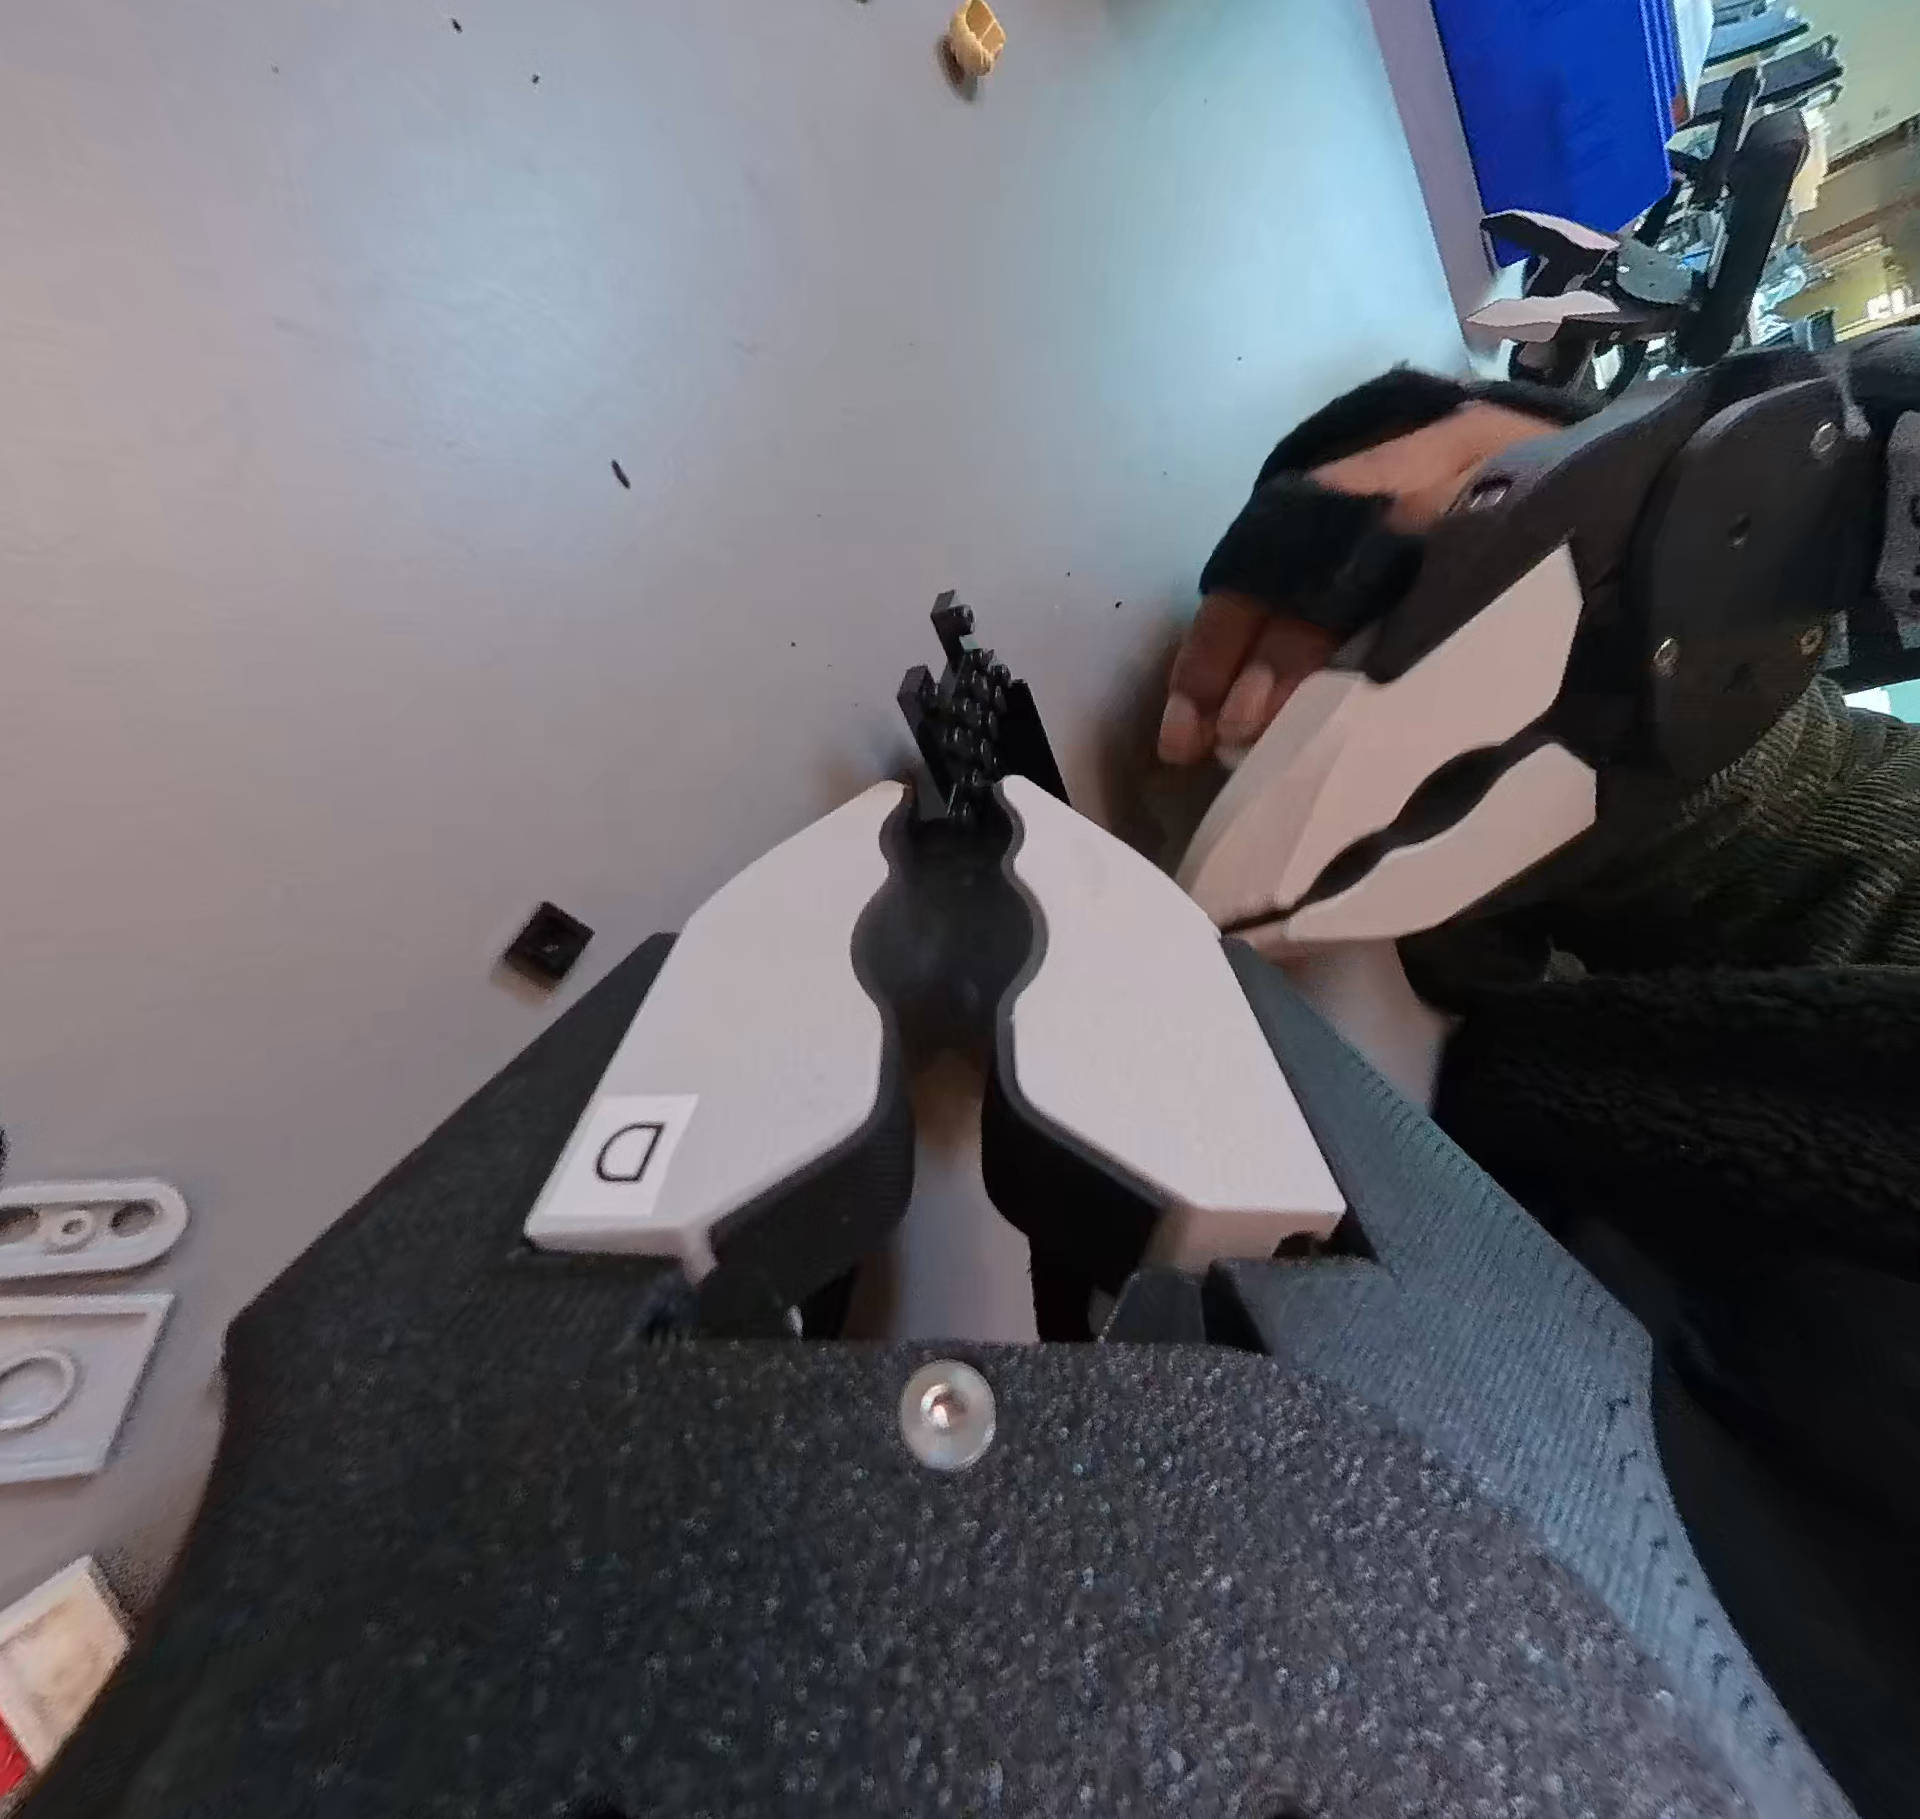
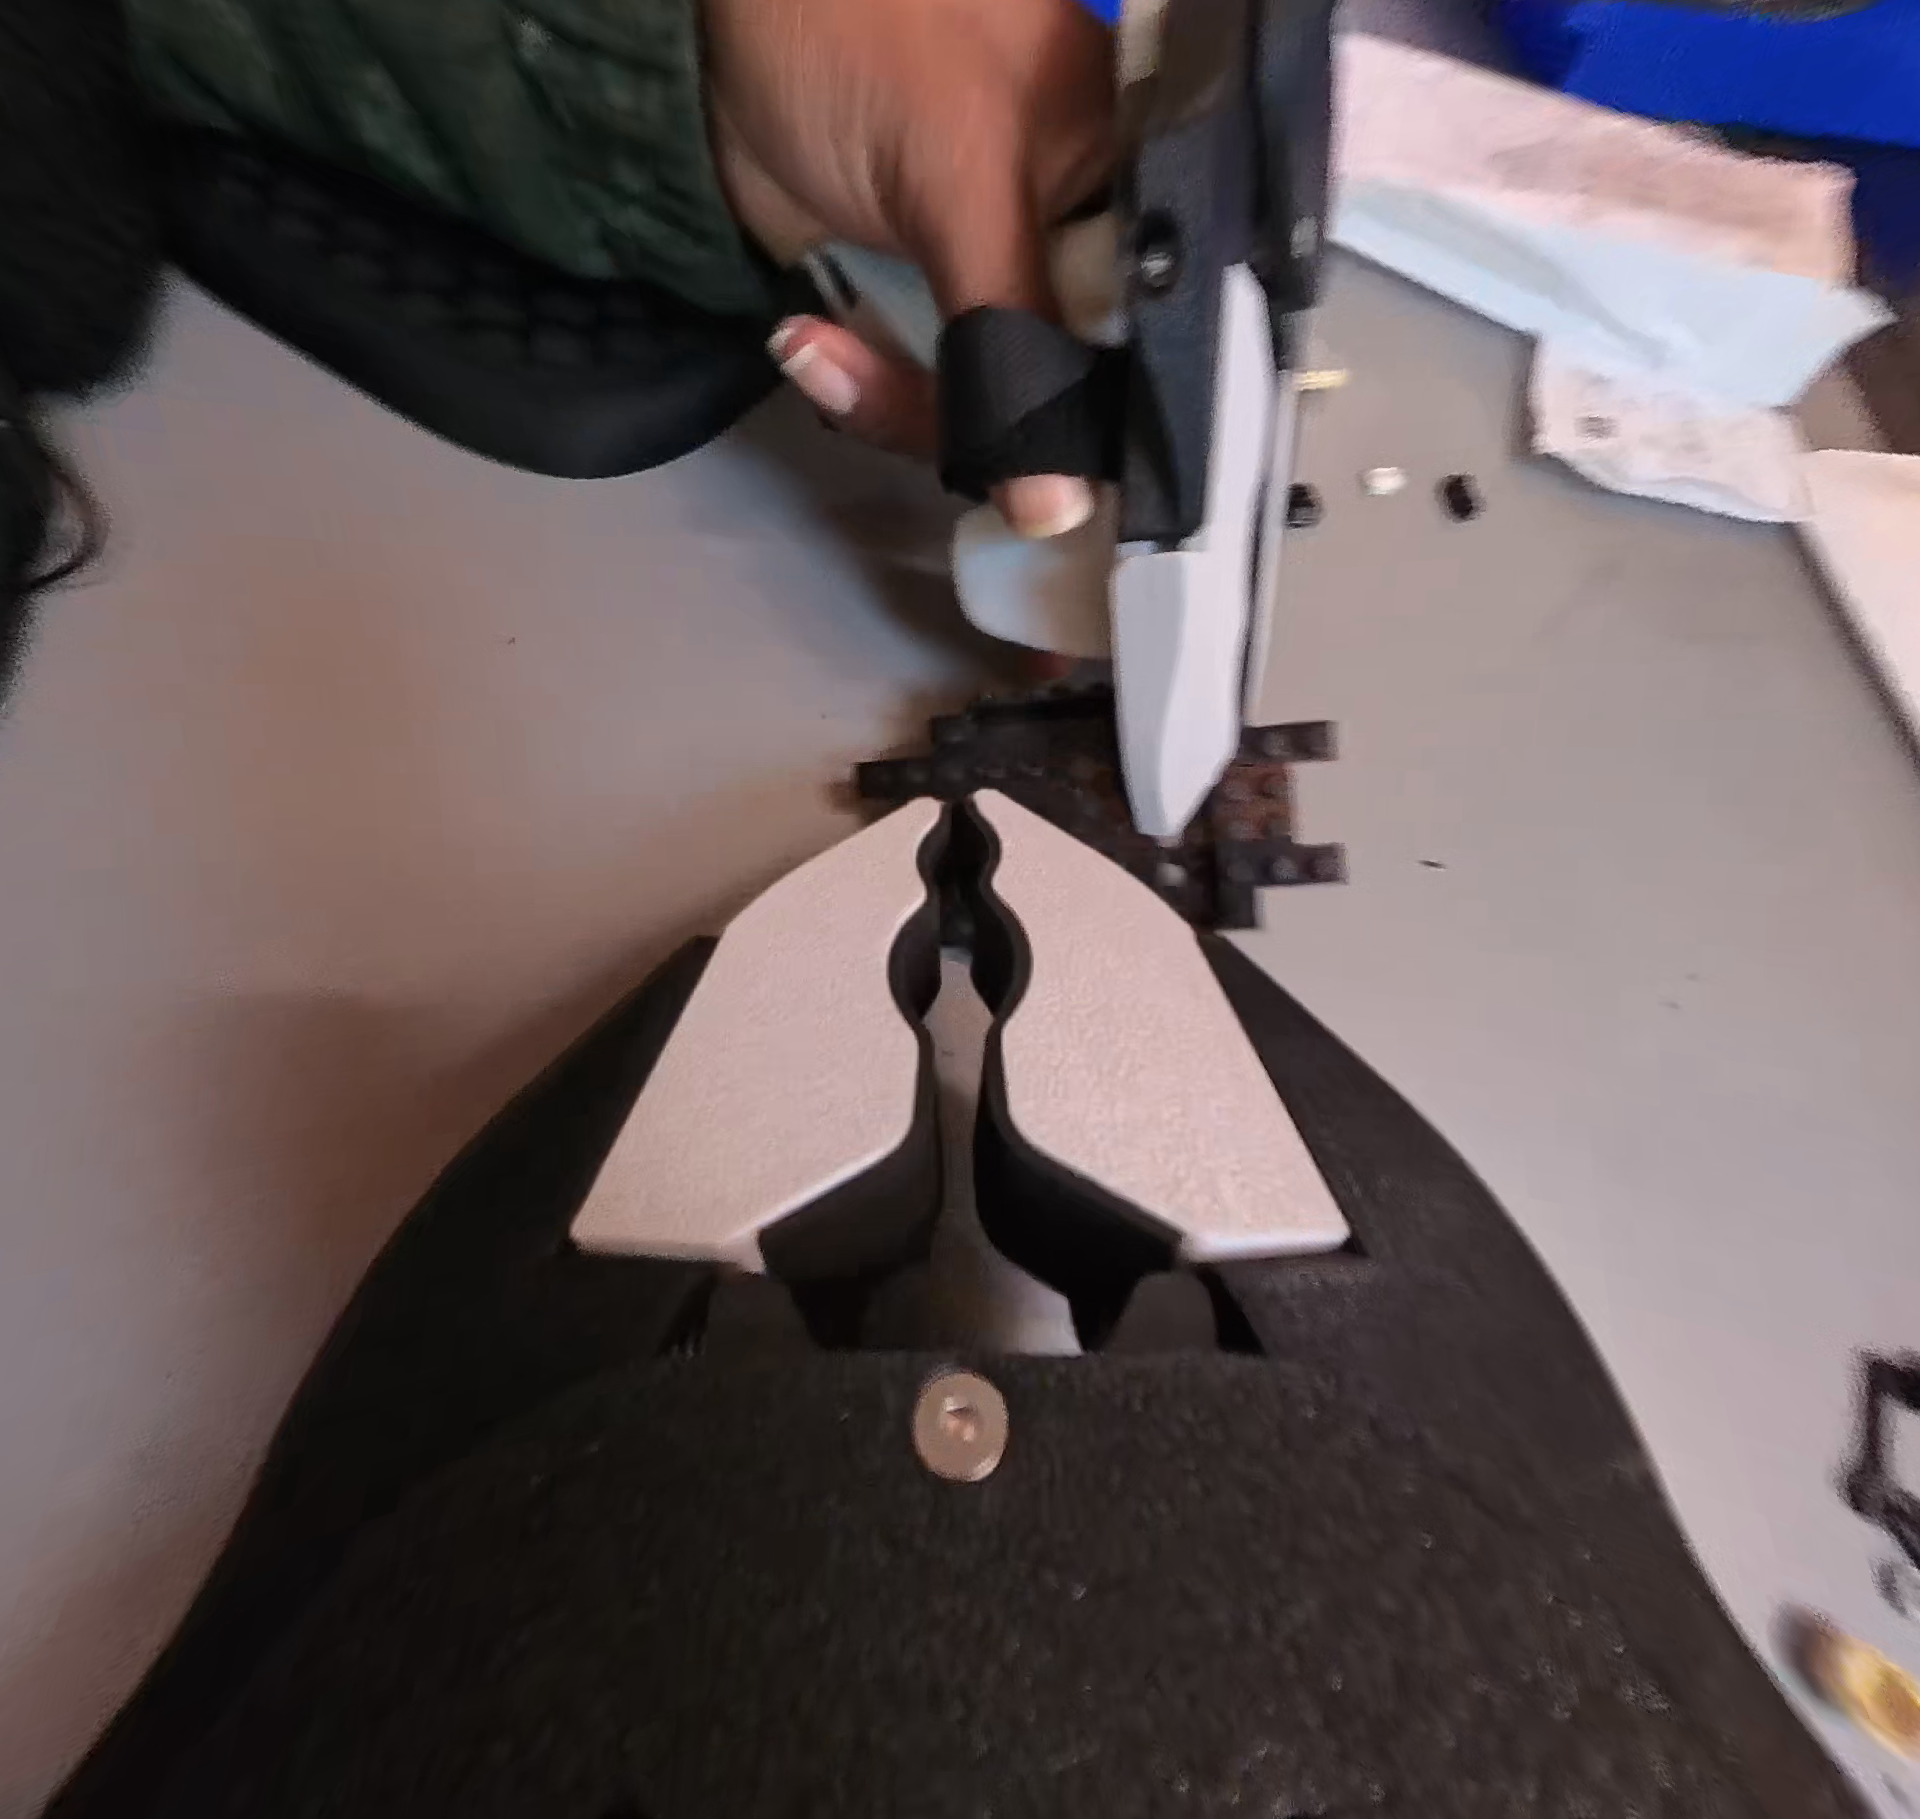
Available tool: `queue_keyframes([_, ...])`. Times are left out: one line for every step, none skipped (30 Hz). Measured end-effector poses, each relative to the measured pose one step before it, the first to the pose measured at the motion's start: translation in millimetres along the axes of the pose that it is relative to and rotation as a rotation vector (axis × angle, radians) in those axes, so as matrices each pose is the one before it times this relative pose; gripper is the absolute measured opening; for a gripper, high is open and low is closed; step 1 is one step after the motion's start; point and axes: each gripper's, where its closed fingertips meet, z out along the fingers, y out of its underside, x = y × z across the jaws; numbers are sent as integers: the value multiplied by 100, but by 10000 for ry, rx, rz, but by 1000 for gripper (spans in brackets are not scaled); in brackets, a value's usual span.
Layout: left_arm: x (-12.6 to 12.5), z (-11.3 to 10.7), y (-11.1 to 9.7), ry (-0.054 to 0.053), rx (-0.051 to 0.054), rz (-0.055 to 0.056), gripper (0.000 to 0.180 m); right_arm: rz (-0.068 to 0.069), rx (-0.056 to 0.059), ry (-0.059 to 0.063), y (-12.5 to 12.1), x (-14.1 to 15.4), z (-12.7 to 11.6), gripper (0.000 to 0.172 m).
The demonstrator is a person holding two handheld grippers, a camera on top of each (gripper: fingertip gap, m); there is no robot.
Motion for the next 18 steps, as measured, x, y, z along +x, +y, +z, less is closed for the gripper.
queue_keyframes([47,-1,-24,43,21,-2,11,-85,-186,393,155,641,-207,9])
queue_keyframes([51,3,-9,20,-3,-1,11,-145,-373,203,513,413,-2,17])
queue_keyframes([28,-4,-11,3,-6,10,11,-137,-333,65,520,135,175,19])
queue_keyframes([64,5,-17,9,6,2,10,-56,-200,-74,360,-186,324,22])
queue_keyframes([77,16,15,30,-15,-8,10,-14,-330,-76,432,-197,446,25])
queue_keyframes([49,-2,20,35,8,-25,10,52,-76,-128,-36,-224,149,23])
queue_keyframes([9,17,39,24,-13,-42,10,-5,-351,-114,261,-172,124,29])
queue_keyframes([36,21,-7,32,18,-29,10,-64,-234,2,50,-70,31,29])
queue_keyframes([-8,34,-6,0,-1,-18,10,42,-171,-52,6,-48,38,28])
queue_keyframes([-32,43,-1,-17,-14,-7,10,237,-134,-118,65,-30,46,29])
queue_keyframes([-43,45,12,-14,-15,-13,10,237,-94,-142,71,-8,32,29])
queue_keyframes([-38,38,17,24,-8,-50,10,99,-93,-97,74,-3,12,29])
queue_keyframes([-58,32,31,25,-4,-71,10,57,-150,-77,-1,-52,-20,29])
queue_keyframes([-66,46,10,8,13,-68,10,22,-204,-93,-82,66,88,29])
queue_keyframes([-91,46,29,-24,13,-54,10,48,-209,-161,18,-18,20,29])
queue_keyframes([-100,55,40,-35,7,-63,10,115,-170,-204,5,16,26,29])
queue_keyframes([-148,55,89,-61,-19,-49,11,120,-156,-278,-22,-43,50,29])
queue_keyframes([-127,22,58,-23,14,-63,11,-26,-149,-222,-25,59,86,29])
